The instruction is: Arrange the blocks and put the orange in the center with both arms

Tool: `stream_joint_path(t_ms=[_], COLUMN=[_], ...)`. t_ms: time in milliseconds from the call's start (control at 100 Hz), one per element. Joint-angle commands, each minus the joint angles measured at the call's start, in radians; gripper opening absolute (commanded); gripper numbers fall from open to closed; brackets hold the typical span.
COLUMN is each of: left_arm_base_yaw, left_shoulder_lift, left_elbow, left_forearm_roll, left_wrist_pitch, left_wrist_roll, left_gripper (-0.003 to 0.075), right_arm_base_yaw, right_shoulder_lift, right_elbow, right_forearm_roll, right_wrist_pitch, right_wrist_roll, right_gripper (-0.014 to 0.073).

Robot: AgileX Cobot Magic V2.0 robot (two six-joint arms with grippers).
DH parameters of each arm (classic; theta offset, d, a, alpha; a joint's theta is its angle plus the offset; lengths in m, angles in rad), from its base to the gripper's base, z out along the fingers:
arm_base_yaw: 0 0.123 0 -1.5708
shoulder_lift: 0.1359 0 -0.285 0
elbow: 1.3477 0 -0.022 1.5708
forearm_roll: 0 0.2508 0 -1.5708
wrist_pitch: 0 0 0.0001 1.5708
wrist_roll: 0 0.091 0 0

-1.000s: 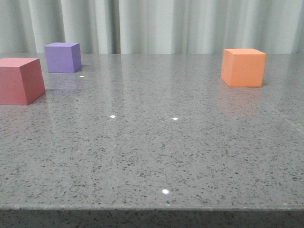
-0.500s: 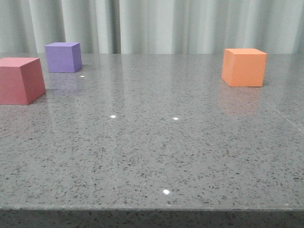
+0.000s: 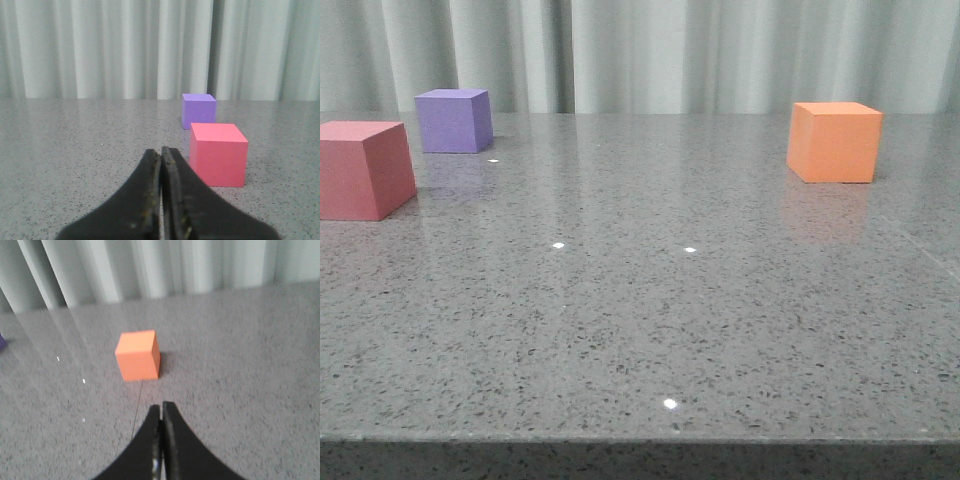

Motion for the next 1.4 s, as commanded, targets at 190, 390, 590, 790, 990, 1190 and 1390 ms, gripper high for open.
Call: stream_joint_path(t_ms=[190,390,590,790,990,1190,1390], left_arm_base_yaw=[0.001,0.001,0.001,0.001,0.001,0.001,0.001], left_shoulder_lift=[-0.034,-0.034,-0.034,-0.034,-0.034,-0.034,-0.034], left_elbow=[0.045,0.045,0.045,0.045,0.045,0.045,0.045], left_forearm_roll=[-0.008,-0.008,-0.008,-0.008,-0.008,-0.008,-0.008], left_wrist_pitch=[-0.080,-0.080,-0.080,-0.080,-0.080,-0.080,-0.080], left_wrist_roll=[-0.009,-0.009,-0.009,-0.009,-0.009,-0.009,-0.009], left_gripper=[-0.0020,-0.0020,-0.0020,-0.0020,-0.0020,-0.0020,-0.0020], right_arm_base_yaw=[-0.005,-0.005,-0.005,-0.005,-0.005,0.012,0.080], right_shoulder_lift=[0.330,0.475,0.567,0.579,0.579,0.607,0.770], right_elbow=[-0.292,-0.340,-0.340,-0.340,-0.340,-0.374,-0.557], right_forearm_roll=[0.033,0.051,0.051,0.050,0.062,0.098,0.081], right_wrist_pitch=[0.211,0.242,0.274,0.278,0.234,0.236,0.250], right_wrist_roll=[-0.009,-0.009,-0.009,-0.009,-0.009,-0.009,-0.009], right_gripper=[-0.0068,-0.0068,-0.0043,0.0318,0.0652,0.0653,0.0653])
